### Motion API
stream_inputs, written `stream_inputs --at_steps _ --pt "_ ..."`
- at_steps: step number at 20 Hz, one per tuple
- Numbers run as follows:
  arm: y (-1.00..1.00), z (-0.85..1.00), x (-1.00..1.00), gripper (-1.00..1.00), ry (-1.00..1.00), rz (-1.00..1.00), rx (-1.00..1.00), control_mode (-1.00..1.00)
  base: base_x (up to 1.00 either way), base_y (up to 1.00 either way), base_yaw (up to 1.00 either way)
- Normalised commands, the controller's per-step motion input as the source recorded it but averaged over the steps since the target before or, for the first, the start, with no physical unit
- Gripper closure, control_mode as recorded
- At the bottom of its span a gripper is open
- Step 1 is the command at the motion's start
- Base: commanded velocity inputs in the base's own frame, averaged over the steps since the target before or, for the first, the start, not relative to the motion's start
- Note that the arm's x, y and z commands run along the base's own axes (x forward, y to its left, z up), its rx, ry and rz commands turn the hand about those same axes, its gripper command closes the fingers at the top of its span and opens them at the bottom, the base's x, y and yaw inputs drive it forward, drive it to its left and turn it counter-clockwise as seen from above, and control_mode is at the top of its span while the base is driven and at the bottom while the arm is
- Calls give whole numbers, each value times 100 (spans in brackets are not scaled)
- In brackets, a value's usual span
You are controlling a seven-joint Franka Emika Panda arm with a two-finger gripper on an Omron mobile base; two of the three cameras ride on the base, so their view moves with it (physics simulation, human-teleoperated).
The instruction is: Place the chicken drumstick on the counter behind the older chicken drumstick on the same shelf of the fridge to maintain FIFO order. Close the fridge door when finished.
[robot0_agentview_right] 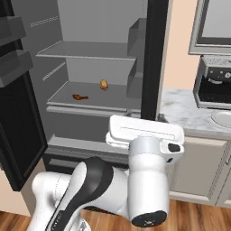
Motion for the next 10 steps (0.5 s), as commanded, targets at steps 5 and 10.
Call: stream_inputs --at_steps 5,10 --pt "-78 -50 82 -100 -3 17 5 -100 0 0 0" --pt "-85 -9 81 -100 0 26 6 -100 0 0 0"
